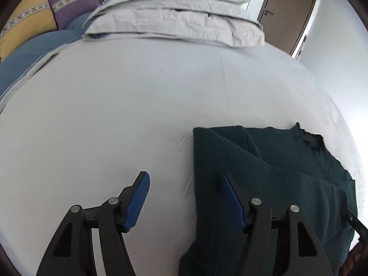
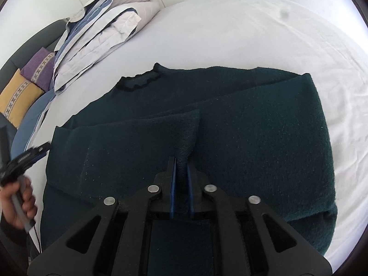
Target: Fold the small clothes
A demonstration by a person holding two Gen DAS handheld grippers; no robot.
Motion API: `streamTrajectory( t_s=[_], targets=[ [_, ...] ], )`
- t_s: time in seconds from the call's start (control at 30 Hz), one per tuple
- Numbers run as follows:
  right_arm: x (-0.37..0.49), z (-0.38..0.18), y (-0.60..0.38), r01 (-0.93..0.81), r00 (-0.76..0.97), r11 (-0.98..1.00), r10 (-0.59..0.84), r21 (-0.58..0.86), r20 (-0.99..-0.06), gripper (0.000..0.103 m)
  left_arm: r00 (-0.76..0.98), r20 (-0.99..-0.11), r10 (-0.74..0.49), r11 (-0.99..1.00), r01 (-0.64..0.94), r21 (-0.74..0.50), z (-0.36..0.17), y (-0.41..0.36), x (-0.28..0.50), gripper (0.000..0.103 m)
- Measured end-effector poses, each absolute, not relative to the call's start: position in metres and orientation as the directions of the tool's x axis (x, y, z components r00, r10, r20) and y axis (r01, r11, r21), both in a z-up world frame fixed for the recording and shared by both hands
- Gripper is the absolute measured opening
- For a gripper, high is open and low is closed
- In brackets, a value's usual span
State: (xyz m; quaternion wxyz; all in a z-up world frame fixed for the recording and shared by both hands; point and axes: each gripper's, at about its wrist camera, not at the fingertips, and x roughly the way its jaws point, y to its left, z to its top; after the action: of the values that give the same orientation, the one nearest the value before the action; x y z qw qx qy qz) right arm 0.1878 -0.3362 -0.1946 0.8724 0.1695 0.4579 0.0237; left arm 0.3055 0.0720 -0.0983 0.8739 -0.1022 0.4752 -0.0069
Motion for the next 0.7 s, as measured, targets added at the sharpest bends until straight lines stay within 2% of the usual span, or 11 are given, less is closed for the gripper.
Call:
streamTrajectory(
  t_s=[0.03,0.07,0.13,0.17,0.23,0.27,0.37,0.7],
  targets=[
    [0.188,-0.195,-0.338,0.118,0.576,0.938,0.202,0.326,-0.792,0.013,0.542,-0.833,-0.115,0.979,-0.083,-0.189,-0.101,0.07,0.31,0.063],
    [0.188,-0.195,-0.341,0.124,0.575,0.932,0.211,0.339,-0.79,0.017,0.536,-0.835,-0.123,0.977,-0.08,-0.195,-0.104,0.069,0.313,0.053],
    [0.192,-0.195,-0.345,0.133,0.582,0.917,0.234,0.376,-0.779,0.018,0.534,-0.837,-0.124,0.98,-0.065,-0.186,-0.107,0.065,0.318,0.044],
    [0.194,-0.196,-0.346,0.136,0.58,0.912,0.243,0.387,-0.778,0.018,0.54,-0.834,-0.119,0.983,-0.056,-0.176,-0.106,0.062,0.32,0.031],
    [0.198,-0.197,-0.342,0.127,0.579,0.928,0.217,0.35,-0.786,0.016,0.541,-0.834,-0.108,0.988,-0.034,-0.15,-0.105,0.057,0.325,0.018],
    [0.199,-0.198,-0.339,0.121,0.577,0.935,0.207,0.333,-0.79,0.01,0.543,-0.835,-0.096,0.991,-0.028,-0.132,-0.104,0.055,0.328,0.012],
    [0.197,-0.197,-0.33,0.104,0.584,0.955,0.168,0.278,-0.794,0.006,0.545,-0.834,-0.085,0.993,-0.018,-0.113,-0.104,0.054,0.335,0.009],
    [0.195,-0.204,-0.33,0.14,0.596,0.96,0.115,0.244,-0.795,0.005,0.564,-0.824,-0.059,0.998,0.025,-0.054,-0.112,0.053,0.357,0.009]
  ],
)
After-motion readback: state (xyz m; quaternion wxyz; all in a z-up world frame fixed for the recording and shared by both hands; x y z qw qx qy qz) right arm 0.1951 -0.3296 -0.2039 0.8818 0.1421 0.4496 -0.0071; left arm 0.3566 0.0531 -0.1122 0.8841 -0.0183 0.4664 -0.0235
